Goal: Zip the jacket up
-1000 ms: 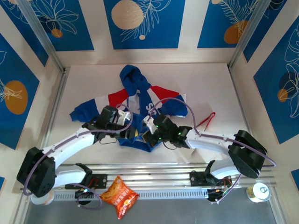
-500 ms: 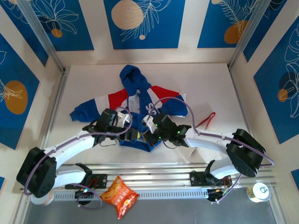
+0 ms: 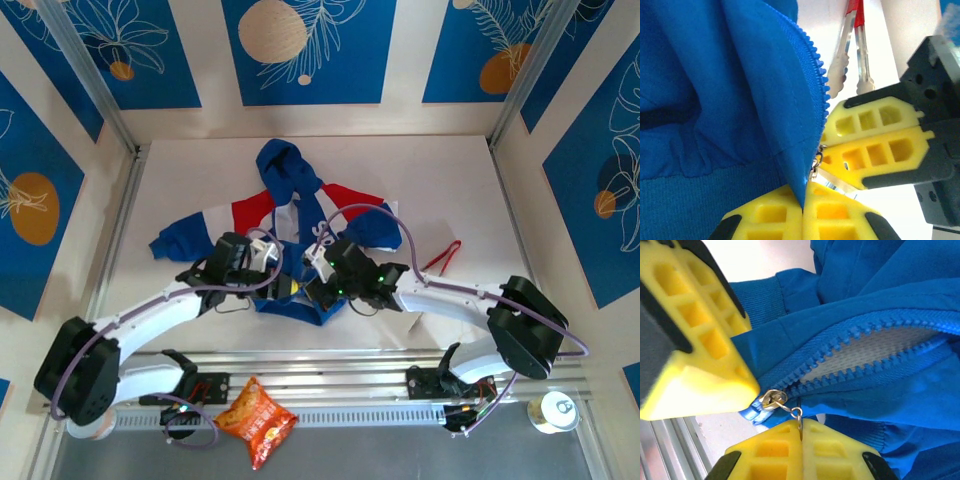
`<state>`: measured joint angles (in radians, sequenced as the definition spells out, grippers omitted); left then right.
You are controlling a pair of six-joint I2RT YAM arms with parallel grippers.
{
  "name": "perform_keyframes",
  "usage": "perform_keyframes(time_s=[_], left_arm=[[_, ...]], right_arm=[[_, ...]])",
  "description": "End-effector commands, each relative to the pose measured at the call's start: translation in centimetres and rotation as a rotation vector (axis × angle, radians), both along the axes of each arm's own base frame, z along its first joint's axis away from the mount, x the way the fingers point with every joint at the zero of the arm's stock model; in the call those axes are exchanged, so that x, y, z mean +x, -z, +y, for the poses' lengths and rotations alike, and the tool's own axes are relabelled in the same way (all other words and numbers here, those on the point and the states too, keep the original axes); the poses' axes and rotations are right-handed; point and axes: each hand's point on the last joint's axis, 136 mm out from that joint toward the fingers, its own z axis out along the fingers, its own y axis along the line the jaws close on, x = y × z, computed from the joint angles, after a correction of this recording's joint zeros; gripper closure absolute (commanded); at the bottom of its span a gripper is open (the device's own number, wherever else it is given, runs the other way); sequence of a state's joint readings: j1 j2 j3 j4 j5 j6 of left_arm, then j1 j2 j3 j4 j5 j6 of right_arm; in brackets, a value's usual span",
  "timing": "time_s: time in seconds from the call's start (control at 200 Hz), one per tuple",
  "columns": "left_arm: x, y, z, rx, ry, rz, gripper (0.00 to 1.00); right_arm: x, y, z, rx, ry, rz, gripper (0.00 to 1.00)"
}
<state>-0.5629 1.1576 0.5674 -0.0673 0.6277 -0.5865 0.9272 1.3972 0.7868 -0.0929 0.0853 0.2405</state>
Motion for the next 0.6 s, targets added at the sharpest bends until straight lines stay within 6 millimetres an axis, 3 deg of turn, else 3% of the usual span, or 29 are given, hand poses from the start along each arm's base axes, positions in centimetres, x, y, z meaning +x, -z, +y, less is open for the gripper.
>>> perform_keyframes(time_s=[0.0,0.17,0.595], left_arm=[[-1.2,0.0,1.3,0.060,0.011,0.007,1.00],[-2.1,0.7,2.0,0.092,0.004,0.046,1.00],[-2.6,-0.4,2.7,0.103,-0.014,0.033,1.00]], right_arm=[[1.3,-1.3,-0.4,-0.009,0.036,-0.030,1.00],[2.2,-1.5,-0.2,-0.016,0.058,-0.047,1.00],[2.9,-2.1,-0.9,-0.043,0.067,-0.091,1.00]])
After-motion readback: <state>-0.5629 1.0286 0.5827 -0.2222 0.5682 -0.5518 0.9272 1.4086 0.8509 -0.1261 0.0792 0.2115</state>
